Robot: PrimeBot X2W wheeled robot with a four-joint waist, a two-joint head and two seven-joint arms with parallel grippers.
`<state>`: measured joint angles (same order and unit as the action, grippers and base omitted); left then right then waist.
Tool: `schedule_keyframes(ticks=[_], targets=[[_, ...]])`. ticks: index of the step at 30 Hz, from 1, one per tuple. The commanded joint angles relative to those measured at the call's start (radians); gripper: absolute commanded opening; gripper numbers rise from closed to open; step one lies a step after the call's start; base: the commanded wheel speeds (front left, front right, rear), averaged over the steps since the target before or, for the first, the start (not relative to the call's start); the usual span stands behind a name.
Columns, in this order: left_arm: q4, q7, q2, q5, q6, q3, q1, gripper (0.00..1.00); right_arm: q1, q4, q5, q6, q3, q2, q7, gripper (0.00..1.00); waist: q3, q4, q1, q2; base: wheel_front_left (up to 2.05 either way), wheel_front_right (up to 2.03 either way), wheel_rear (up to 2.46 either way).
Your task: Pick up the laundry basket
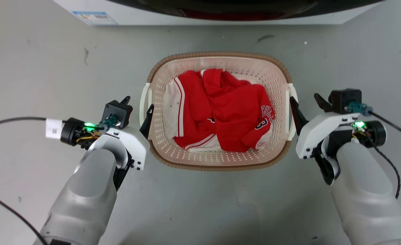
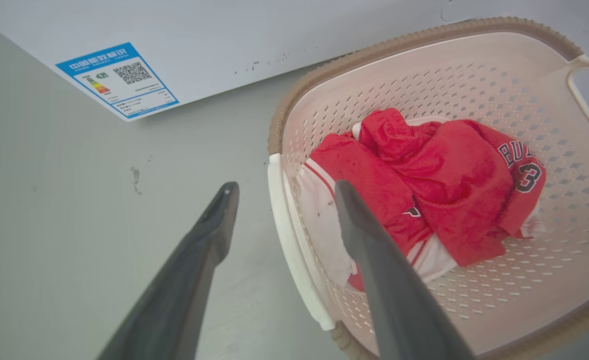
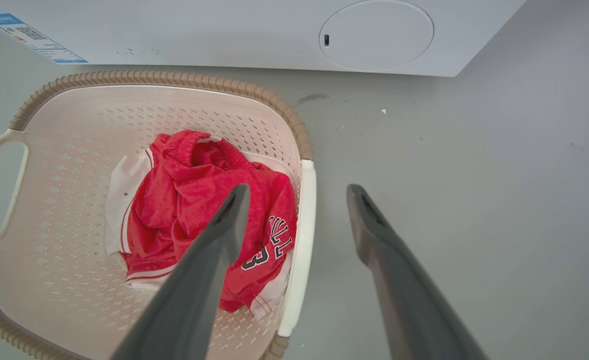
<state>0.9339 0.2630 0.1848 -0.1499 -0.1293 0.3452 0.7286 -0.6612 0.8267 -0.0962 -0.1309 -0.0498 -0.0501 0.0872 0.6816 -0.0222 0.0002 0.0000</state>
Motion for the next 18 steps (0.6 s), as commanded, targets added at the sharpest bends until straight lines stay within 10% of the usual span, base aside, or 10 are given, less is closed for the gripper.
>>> schedule_keyframes(ticks=[1,18], targets=[[0.027,0.001,0.003,-0.013,-0.001,0.025,0.027,1.00,-0.033,0.027,-0.003,0.000,0.004,0.000,-0.003,1.00,0.027,0.007,-0.0002,0.0000,0.00,0.00,0.00],[0.199,-0.042,0.020,-0.197,-0.001,0.286,0.207,1.00,-0.237,0.306,0.008,0.000,0.003,0.000,-0.057,1.00,0.112,0.020,-0.0002,0.0000,0.00,0.00,0.00]])
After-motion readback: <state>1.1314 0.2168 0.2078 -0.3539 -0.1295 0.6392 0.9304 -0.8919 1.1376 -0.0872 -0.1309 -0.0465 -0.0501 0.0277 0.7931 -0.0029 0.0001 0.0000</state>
